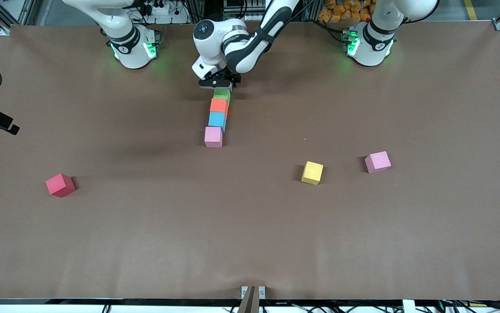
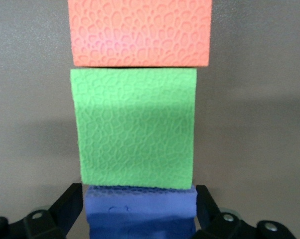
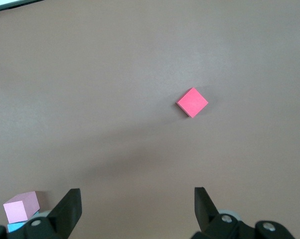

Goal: Arrange blocks into number 1

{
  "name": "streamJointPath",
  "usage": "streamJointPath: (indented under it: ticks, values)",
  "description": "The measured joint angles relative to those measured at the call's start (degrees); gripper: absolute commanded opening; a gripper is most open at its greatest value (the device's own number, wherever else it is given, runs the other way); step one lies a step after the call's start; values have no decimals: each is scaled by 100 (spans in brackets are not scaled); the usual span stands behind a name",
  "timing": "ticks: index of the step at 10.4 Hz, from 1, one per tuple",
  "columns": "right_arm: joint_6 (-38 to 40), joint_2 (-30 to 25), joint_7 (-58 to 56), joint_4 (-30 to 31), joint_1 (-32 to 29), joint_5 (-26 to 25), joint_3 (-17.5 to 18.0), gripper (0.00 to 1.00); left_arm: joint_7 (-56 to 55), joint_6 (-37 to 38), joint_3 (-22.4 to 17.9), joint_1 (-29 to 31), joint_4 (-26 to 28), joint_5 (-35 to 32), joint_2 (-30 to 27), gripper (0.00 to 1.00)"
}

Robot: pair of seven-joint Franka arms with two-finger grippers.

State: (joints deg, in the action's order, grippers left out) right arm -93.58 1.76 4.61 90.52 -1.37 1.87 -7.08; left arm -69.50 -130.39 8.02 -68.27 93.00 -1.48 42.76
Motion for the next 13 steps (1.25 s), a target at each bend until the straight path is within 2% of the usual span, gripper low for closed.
streamJointPath:
  ticks: [3,6,9,12,13]
  values:
    - [38,0,-24,-7,0,0,1,100,-226,33,39,-5,-141,0,-142,100]
    - [137,-1,-47,-42,4,0,15,100,-286,650,-61,48,-221,0,-841,100]
    - [268,-8,-165,-100,16,0,39,100,-141,1180,-664,625,-233,-81,-1559,100]
    - [793,-34,-228,-270,91,0,58,100,952,1234,-1541,1644,-359,-220,-1781,100]
    - [875,-42,-229,-301,125,0,62,100,1421,1291,-1678,2053,-490,-221,-1791,100]
